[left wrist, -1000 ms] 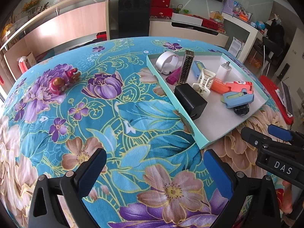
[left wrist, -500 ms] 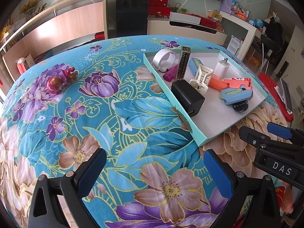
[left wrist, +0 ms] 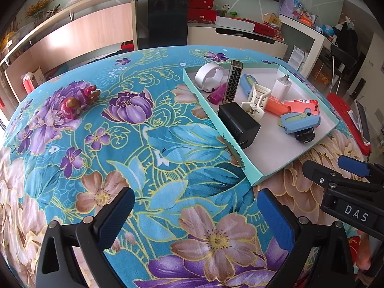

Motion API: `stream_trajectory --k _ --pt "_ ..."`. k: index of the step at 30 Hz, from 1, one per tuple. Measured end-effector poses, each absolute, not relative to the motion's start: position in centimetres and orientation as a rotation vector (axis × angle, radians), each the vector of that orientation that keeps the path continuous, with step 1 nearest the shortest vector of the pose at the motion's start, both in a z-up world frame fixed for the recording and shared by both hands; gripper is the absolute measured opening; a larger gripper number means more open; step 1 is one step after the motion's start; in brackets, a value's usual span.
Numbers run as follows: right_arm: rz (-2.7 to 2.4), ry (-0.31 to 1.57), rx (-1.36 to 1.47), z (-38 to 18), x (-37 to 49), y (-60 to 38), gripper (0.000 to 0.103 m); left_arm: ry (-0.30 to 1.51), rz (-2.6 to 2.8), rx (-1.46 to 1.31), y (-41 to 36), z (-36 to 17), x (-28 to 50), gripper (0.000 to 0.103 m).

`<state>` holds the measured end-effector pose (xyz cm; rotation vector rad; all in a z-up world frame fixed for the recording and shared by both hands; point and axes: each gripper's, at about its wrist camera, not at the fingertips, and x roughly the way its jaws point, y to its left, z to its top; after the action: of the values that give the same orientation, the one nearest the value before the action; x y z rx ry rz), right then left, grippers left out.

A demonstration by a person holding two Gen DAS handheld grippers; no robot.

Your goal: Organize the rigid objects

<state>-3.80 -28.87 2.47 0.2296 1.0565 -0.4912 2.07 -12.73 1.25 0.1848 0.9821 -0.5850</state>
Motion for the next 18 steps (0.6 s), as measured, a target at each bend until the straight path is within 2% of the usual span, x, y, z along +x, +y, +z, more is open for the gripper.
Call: stream_trajectory --k 18 --pt "-0.489 1.061 0.226 2.33 -3.65 -28.72 0.082 0.984 -0.580 0.181 -12.66 1.11 2.09 0.103"
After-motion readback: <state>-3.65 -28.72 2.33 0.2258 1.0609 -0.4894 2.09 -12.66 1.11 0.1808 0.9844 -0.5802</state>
